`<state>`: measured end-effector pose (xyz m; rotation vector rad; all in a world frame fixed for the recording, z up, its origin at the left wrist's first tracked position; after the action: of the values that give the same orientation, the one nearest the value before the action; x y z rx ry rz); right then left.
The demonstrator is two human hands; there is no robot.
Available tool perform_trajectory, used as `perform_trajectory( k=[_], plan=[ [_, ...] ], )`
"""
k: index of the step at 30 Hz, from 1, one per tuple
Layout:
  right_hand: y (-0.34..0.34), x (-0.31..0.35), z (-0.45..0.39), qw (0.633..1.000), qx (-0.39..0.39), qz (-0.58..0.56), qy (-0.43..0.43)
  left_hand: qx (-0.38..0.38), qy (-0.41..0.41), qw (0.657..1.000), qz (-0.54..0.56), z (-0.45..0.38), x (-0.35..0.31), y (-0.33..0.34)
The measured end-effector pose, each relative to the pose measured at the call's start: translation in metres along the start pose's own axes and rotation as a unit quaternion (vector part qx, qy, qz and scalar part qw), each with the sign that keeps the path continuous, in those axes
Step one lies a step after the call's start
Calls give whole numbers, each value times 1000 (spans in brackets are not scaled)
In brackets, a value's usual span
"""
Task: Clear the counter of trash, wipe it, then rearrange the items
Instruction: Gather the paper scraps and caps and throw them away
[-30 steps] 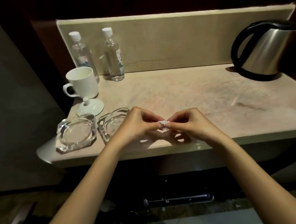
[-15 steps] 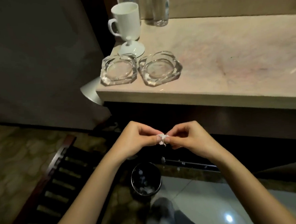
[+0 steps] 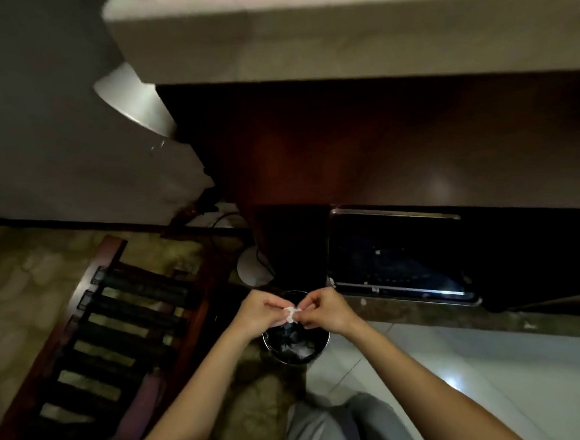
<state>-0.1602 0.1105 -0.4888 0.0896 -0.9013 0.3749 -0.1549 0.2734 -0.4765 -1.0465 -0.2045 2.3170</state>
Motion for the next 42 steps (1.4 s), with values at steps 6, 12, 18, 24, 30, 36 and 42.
perform_trajectory(
  k=[6,12,18,24,30,36,42],
  plan=[
    [15,-77,-83,997,-32,49,56,18,-88,995,46,-84,61,40],
    [20,-117,-126,990,0,111,88,29,-137,987,78,-112,92,58],
    [3,-108,-111,991,6,100,94,20,-143,986,88,-97,93,55],
    [-25,-46,-57,994,13,99,45,22,-51,998,2,-50,39,16],
    [-55,67,27,986,51,158,-8,49,68,992,-96,33,-66,-26],
    [-83,171,107,961,57,252,-102,49,169,965,-196,108,-166,-55],
    [-119,241,173,940,23,287,-181,27,237,947,-215,154,-233,-81]
  ],
)
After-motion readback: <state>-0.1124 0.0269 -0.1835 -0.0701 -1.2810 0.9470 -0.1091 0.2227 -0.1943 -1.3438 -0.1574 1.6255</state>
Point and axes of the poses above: each hand's wrist, its own z-axis away from the middle knuckle, its own y-axis out of the palm, x = y × z, the point moved 1 cm from there along -z, towards the middle knuckle, and after that the axes turned 7 degrees about -z, right-handed, at the moved point
